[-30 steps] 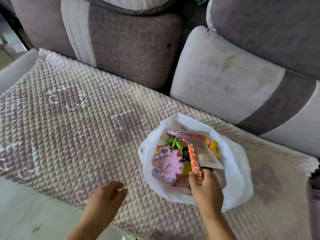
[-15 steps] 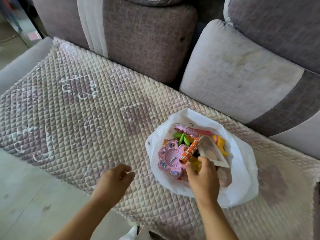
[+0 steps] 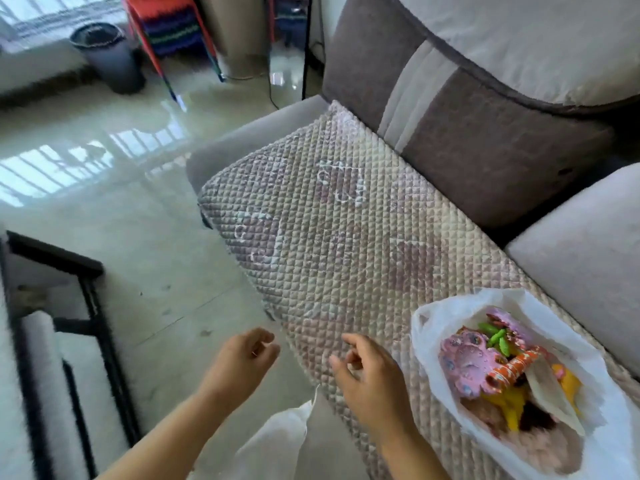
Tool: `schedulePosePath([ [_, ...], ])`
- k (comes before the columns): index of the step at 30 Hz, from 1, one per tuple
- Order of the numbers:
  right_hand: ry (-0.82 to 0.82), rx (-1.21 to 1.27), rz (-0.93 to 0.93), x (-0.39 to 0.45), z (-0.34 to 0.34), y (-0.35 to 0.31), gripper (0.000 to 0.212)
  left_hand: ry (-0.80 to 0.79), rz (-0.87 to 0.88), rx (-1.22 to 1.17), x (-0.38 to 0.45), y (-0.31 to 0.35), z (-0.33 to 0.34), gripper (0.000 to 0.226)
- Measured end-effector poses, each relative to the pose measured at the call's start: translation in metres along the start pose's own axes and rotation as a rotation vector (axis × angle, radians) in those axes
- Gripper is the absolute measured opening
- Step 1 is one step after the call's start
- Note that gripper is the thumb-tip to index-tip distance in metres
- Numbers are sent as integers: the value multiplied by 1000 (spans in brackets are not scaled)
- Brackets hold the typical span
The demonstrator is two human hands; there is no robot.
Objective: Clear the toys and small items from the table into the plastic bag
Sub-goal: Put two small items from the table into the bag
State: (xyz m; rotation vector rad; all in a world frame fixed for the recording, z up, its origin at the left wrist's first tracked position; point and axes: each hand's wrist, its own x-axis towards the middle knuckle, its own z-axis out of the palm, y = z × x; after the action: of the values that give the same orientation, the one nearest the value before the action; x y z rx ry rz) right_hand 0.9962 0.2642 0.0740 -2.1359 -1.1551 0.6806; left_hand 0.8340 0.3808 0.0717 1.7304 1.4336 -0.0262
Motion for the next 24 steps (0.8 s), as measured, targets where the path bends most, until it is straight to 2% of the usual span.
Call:
schedulePosePath([
  [4, -141, -20, -185, 1, 46, -69, 31, 153, -130, -98, -31, -63, -61, 18],
  [11, -406, -58, -448, -5, 142, -184, 31, 413, -366, -306, -100, -181, -145, 9],
  [14, -468, -88, -543, -16, 182, -224, 30, 525, -467, -401, -133, -225, -168, 5],
  [20, -680, -157, -666, -46, 265, -298, 33, 715, -665, -552, -195, -309, -204, 4],
  [24, -737, -201, -707, -65, 318, -342, 32, 746, -748, -597, -221, -363, -224, 5],
])
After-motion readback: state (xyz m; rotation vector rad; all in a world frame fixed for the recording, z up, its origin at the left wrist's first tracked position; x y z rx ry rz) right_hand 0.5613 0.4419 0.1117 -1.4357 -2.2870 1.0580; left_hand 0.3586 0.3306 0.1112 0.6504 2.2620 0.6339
